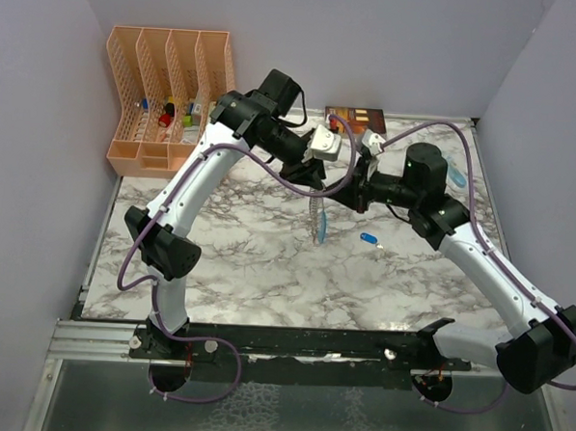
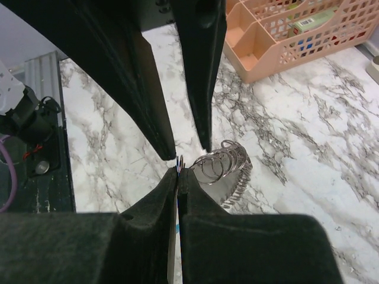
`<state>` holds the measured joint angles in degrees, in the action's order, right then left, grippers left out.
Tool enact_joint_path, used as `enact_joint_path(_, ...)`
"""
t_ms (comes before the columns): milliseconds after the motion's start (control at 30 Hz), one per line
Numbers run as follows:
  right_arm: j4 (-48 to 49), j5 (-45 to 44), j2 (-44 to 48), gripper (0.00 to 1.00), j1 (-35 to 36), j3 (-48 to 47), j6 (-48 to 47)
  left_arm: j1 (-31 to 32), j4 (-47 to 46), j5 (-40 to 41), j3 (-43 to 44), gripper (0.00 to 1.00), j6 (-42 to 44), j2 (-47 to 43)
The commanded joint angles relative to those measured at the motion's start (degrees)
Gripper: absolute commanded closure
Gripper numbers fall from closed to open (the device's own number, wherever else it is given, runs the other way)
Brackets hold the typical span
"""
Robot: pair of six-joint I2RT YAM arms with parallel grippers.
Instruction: Put the keys on the keyring
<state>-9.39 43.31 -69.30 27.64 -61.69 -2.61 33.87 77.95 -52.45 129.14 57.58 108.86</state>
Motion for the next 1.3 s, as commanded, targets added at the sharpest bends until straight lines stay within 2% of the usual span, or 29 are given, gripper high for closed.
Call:
enact_joint_path(0, 4.46, -4.54, 4.18, 0.99, -0.04, 2.44, 1.15, -1.85, -4.64, -3.81, 2.67, 0.68, -4.72, -0.77)
enact_joint_path(233, 11.18, -8.99, 9.17, 0.99, -0.04, 6.11, 3.36, -6.96, -12.64, -13.03, 0.25, 0.65, -14.06, -0.96)
enact_joint_path(500, 15.45, -10.03, 10.24, 0.99, -0.04, 6.74, 4.67, -6.94, -19.61, -22.59, -6.83, 0.63, -20.42, -1.47)
enact_joint_path(933, 16.1, -8.56, 8.08, 0.99, -0.04, 6.07, 4.98, -4.68, -19.11, -22.93, -6.5, 0.65, -20.66, -1.11)
enact_joint_path(1100, 16.27, -8.64, 8.11, 0.99, -0.05, 5.85, 4.91, -3.91, -18.35, -22.89, -6.94, 0.73, -19.79, -0.94)
enact_joint_path(1267, 15.75, -8.79, 7.9, 0.99, -0.04, 5.36, 4.55, -3.49, -18.02, -23.41, -7.66, 0.77, -19.33, -0.92)
